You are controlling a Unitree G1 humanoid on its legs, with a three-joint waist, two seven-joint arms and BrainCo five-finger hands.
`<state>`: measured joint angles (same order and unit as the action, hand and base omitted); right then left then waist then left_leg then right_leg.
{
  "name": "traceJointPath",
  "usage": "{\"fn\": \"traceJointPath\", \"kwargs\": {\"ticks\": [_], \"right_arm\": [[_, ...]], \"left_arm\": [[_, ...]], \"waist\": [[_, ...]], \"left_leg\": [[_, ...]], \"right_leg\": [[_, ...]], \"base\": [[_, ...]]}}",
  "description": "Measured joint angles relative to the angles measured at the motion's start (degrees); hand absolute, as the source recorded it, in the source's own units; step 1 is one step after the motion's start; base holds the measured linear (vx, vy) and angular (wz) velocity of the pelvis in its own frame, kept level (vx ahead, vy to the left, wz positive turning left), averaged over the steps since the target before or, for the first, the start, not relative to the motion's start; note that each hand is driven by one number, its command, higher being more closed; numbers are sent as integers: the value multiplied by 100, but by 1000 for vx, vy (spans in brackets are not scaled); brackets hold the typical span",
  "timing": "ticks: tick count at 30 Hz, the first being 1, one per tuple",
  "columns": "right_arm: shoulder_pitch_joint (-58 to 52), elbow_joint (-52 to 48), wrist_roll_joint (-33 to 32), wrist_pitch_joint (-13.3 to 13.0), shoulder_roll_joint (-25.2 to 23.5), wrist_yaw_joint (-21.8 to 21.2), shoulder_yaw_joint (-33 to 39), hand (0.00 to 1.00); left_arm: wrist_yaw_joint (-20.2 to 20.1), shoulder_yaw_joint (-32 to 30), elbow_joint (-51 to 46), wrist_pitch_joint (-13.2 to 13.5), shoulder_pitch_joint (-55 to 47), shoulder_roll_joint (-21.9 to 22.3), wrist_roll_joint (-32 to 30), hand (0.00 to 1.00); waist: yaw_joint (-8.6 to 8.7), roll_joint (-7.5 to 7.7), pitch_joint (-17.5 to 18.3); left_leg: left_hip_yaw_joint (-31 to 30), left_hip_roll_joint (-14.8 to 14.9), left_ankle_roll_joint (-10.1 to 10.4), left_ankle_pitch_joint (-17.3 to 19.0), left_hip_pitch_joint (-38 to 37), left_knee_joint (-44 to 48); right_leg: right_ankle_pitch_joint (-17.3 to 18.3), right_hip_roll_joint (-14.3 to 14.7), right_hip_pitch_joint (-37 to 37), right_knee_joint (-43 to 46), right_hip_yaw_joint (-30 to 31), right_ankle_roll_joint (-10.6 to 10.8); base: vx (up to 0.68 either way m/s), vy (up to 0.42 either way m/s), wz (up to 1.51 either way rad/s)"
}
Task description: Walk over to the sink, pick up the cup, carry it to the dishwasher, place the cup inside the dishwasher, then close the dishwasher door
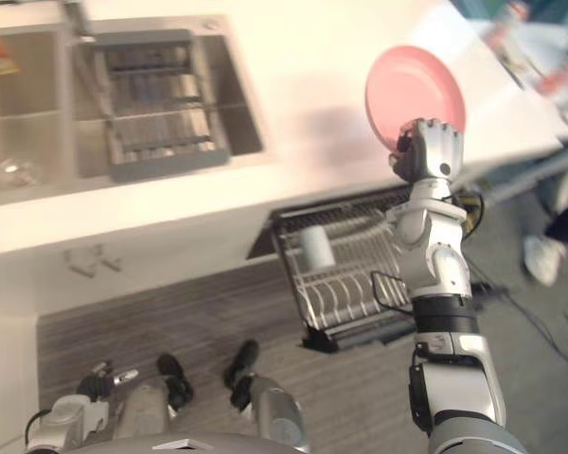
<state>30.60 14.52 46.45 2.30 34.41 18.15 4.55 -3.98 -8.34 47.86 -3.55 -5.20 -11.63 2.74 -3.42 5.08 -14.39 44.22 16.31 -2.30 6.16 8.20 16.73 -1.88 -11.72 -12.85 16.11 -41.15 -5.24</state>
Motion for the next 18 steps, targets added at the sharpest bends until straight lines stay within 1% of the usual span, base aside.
{"fn": "traceJointPath", "kwargs": {"ticks": [1,2,3,4,5,6,7,8,9,10,11,12,14,15,18], "right_arm": [[3,0,-1,19,-23,0,-3,100],[35,0,-2,53,-7,-2,2,100],[83,-7,-4,74,-8,-1,5,100],[110,-16,-1,73,-8,2,7,100],[121,-55,7,73,6,51,37,100],[124,-57,10,73,39,102,64,100],[110,-53,6,110,37,130,70,100],[91,-54,-7,135,29,128,72,100],[88,-56,-9,136,29,126,74,100],[81,-83,-24,127,32,123,97,100],[-64,-295,-165,114,42,117,265,100],[-102,-370,-201,100,56,118,346,100],[-107,-499,-344,16,46,61,482,100],[-115,-497,-350,16,38,43,505,100],[-224,-497,-386,4,-148,-148,505,100]], "left_arm": [[19,-3,22,19,-1,-1,24,0],[37,-34,50,47,23,28,57,0],[73,-48,126,95,21,145,75,0],[75,-30,155,129,21,209,104,0],[115,-48,204,204,71,221,128,0],[124,-45,283,227,163,221,166,0],[131,-44,298,233,239,211,188,0],[132,-40,301,235,270,199,228,0],[131,-38,304,236,271,199,248,0],[130,-28,362,246,287,216,317,0],[121,-24,436,269,294,201,370,0],[123,-40,463,282,332,197,393,0],[113,-40,592,286,334,202,392,0],[110,-38,618,297,334,211,391,0],[115,-31,703,474,341,217,390,0]], "waist": [[7,-8,-6],[35,-80,-52],[22,-199,-42],[24,-229,-27],[62,-205,-39],[97,-242,-73],[145,-259,-106],[180,-258,-131],[181,-251,-135],[150,-334,-195],[245,-341,-231],[274,-345,-276],[287,-368,-303],[281,-364,-306],[289,-376,-332]], "left_leg": [[69,134,-1,43,20,191],[63,447,29,158,110,646],[-37,595,178,197,73,672],[-35,620,326,197,71,617],[3,617,576,198,81,578],[10,643,627,201,98,620],[-26,598,666,142,159,518],[-31,528,668,35,144,360],[-26,483,672,-40,115,244],[-40,492,669,-171,77,-69],[-77,469,712,-244,107,-22],[-134,490,707,-249,129,49],[-195,516,665,-425,256,-43],[-188,508,674,-466,282,-99],[-183,341,667,-608,255,-326]], "right_leg": [[48,-169,-1,214,-206,-110],[79,-142,-40,452,-387,-178],[101,120,4,254,-379,-198],[107,259,22,20,-257,-170],[221,450,100,-475,-75,121],[174,577,116,-690,-51,108],[79,689,82,-952,1,128],[33,748,84,-1151,-2,169],[41,758,89,-1218,-30,223],[267,765,85,-1080,-69,442],[326,531,51,-536,181,119],[424,583,71,-569,235,180],[317,658,-33,-631,183,103],[306,662,-69,-635,183,99],[287,603,-125,-630,184,95]], "base": [[-11,-210,-92],[-52,-272,-87],[-74,-272,-86],[-148,-272,-83],[-141,-181,-52],[-186,-142,-50],[-152,-50,-38],[-140,-12,-39],[-79,-4,-42],[-9,-8,-14],[34,-29,4],[41,-50,25],[22,-33,8],[31,13,2],[43,69,5]]}}
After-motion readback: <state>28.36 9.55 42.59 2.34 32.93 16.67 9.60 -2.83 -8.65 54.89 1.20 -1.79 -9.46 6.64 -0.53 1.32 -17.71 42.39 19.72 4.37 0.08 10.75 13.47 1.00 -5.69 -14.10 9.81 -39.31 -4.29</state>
